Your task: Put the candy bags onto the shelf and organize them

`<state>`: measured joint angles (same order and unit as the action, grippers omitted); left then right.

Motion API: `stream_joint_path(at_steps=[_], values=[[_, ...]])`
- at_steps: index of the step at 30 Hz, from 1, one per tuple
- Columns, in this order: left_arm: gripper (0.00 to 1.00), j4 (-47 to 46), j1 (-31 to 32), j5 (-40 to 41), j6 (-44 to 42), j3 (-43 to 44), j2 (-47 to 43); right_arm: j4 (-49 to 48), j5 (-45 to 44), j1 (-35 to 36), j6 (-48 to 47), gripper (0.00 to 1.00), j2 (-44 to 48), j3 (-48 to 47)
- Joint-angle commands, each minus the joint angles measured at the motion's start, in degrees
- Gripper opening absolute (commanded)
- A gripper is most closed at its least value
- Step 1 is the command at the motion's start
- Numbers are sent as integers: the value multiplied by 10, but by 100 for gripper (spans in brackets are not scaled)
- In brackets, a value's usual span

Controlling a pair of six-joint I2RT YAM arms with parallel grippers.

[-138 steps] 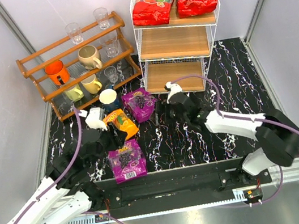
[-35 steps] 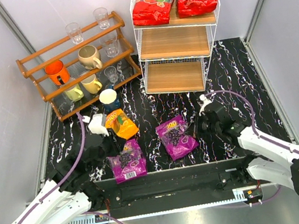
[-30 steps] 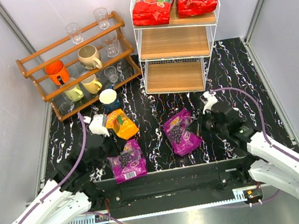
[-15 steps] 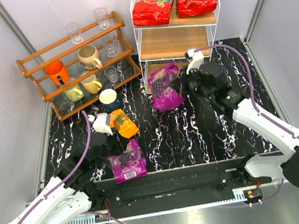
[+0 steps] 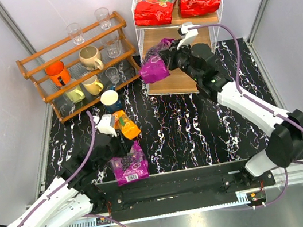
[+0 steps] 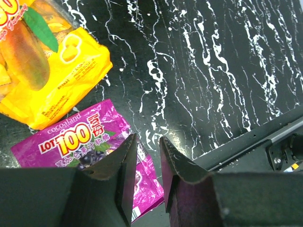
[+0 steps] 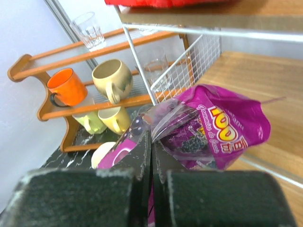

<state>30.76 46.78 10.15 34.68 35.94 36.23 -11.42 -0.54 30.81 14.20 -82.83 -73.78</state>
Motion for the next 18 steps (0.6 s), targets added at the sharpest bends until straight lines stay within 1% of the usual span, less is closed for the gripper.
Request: stream_joint_path(at_steps=[1,4,9,18], values=[[28,-51,-2,-28,-9,11,6,-152,-46,-6,-26,0,-33,-68],[28,-55,-2,-31,-14,10,9,-182,-47,-17,-26,0,-51,-80],[28,-62,-2,-36,-22,5,17,-197,-24,-27,-14,0,-67,-95],[27,-71,-2,-41,-22,4,24,-212,3,-28,-3,0,-49,-90]])
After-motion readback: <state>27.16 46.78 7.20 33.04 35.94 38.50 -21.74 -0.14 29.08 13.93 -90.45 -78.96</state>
